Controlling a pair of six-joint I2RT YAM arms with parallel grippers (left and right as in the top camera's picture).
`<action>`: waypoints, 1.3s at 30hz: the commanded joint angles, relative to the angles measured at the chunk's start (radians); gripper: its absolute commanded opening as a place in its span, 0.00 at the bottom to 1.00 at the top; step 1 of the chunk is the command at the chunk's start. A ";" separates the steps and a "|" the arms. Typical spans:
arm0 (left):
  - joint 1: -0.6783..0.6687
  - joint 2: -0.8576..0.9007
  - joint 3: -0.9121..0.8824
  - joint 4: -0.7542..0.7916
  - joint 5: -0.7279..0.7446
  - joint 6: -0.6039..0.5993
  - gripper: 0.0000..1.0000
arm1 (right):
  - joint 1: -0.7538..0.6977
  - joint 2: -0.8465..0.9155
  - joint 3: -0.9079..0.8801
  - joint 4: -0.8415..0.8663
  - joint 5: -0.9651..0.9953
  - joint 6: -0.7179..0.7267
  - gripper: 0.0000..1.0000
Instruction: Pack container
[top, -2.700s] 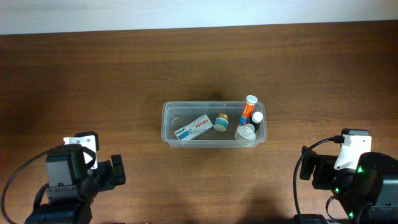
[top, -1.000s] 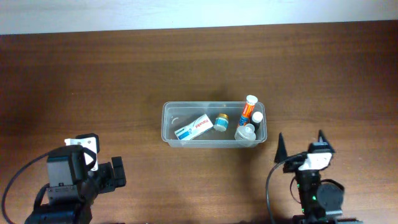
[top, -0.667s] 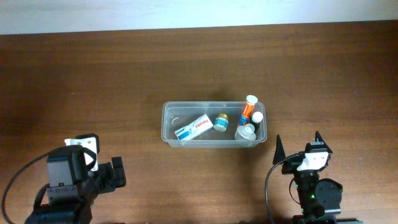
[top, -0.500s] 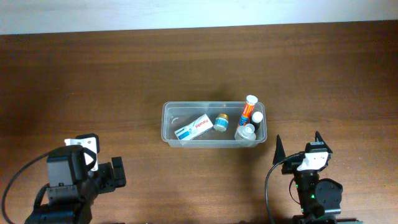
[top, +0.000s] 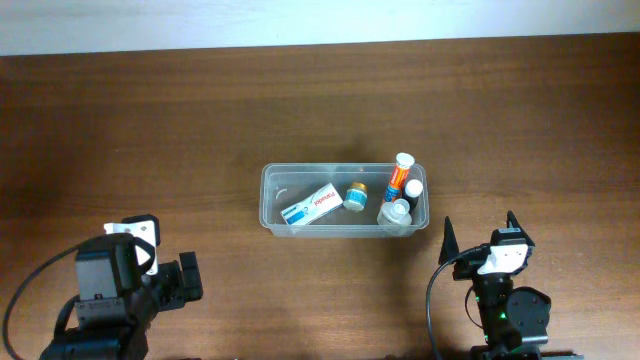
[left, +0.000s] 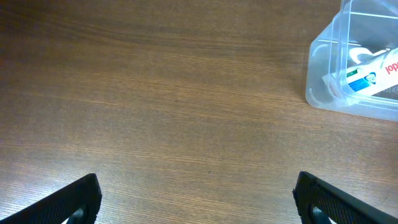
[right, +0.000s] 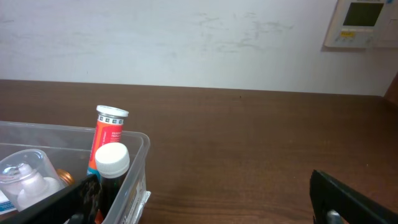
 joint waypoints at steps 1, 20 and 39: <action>0.003 -0.008 -0.003 0.002 0.011 -0.010 1.00 | 0.009 -0.008 -0.005 -0.005 -0.013 -0.007 0.98; 0.002 -0.320 -0.191 0.227 -0.045 -0.002 1.00 | 0.009 -0.008 -0.005 -0.005 -0.013 -0.007 0.98; -0.050 -0.723 -0.940 1.248 -0.037 0.073 1.00 | 0.009 -0.008 -0.005 -0.005 -0.013 -0.007 0.98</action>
